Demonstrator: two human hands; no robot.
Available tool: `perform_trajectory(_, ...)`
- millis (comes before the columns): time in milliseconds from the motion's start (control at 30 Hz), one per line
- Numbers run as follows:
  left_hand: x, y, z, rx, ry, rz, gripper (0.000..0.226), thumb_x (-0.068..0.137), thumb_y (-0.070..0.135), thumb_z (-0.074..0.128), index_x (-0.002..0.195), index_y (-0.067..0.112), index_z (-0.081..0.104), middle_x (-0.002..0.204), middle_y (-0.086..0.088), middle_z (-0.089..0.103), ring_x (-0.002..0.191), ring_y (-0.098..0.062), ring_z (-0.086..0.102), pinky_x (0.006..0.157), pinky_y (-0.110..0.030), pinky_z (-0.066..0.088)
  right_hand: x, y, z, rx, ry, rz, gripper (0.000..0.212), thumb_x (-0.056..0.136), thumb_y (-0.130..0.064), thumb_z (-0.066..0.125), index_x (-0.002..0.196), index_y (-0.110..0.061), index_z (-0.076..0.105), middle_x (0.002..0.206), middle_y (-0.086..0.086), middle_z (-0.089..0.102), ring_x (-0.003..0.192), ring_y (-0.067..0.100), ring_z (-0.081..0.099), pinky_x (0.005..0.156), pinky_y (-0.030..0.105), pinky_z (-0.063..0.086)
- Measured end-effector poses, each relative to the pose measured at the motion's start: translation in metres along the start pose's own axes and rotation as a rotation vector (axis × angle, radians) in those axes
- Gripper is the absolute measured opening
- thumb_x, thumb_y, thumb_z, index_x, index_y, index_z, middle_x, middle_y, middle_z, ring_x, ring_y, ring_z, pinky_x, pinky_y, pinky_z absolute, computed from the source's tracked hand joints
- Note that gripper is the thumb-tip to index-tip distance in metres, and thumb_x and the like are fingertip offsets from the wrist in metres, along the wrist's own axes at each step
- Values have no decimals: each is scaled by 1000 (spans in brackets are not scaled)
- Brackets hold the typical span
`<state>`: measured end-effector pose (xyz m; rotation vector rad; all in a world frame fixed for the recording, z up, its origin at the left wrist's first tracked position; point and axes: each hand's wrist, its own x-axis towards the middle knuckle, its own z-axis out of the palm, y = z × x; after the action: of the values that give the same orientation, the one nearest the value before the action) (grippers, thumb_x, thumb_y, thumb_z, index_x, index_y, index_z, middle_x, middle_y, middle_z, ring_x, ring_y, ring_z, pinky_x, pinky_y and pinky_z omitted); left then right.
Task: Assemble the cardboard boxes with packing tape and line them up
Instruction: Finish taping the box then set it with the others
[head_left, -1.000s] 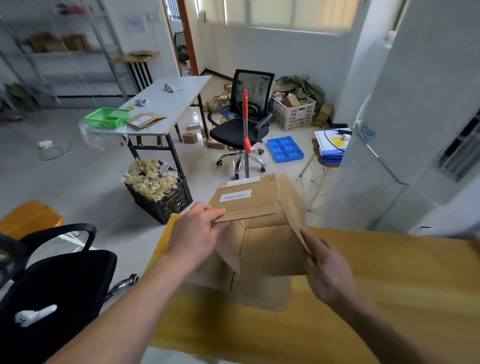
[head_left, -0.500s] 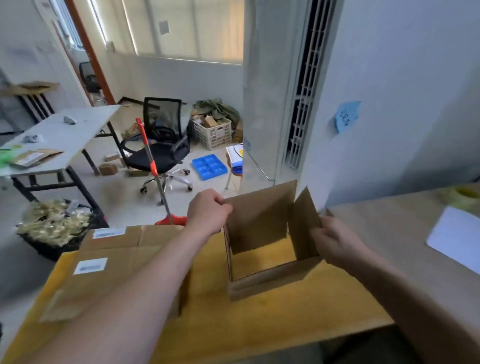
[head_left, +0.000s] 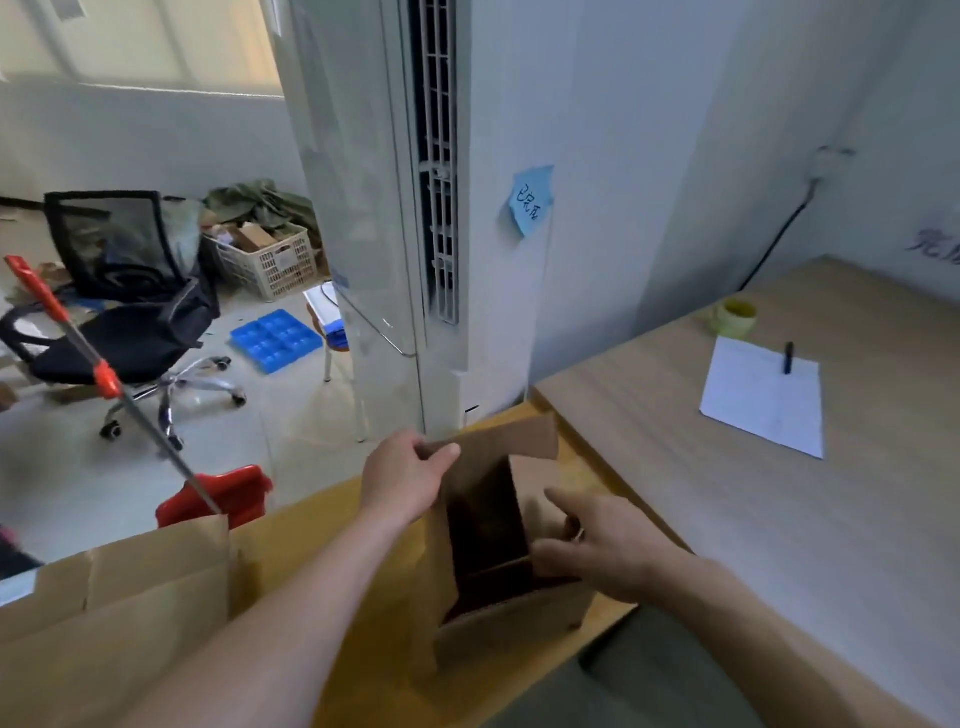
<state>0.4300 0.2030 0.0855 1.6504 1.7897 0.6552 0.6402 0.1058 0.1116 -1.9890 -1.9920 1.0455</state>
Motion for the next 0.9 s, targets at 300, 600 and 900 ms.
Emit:
perform_trajectory(300, 14, -41, -2, -375, -292, 60, 12, 99, 27, 54, 97, 21, 64, 87, -6, 67, 77, -22, 67, 70, -41, 61, 8, 16, 12, 425, -125, -2, 58, 73, -50, 75, 127, -35, 62, 106, -27, 66, 101, -5, 61, 89, 19, 50)
perform_trajectory(600, 21, -95, 31, -222, -403, -20, 13, 90, 22, 68, 77, 23, 68, 92, 0, 65, 89, -23, 61, 83, -47, 53, 29, 29, 62, 233, 491, 334, 91, 76, -50, 78, 149, -46, 23, 156, -18, 17, 140, 11, 27, 113, 44, 37)
perform_trajectory(900, -39, -105, 87, -261, -393, -95, 61, 98, 40, 50, 151, 35, 21, 154, 18, 17, 147, -11, 14, 120, -40, 23, 43, 60, 112, 428, 310, 487, 60, 95, -53, 49, 149, -51, 22, 135, -13, 46, 118, 14, 49, 97, 35, 44)
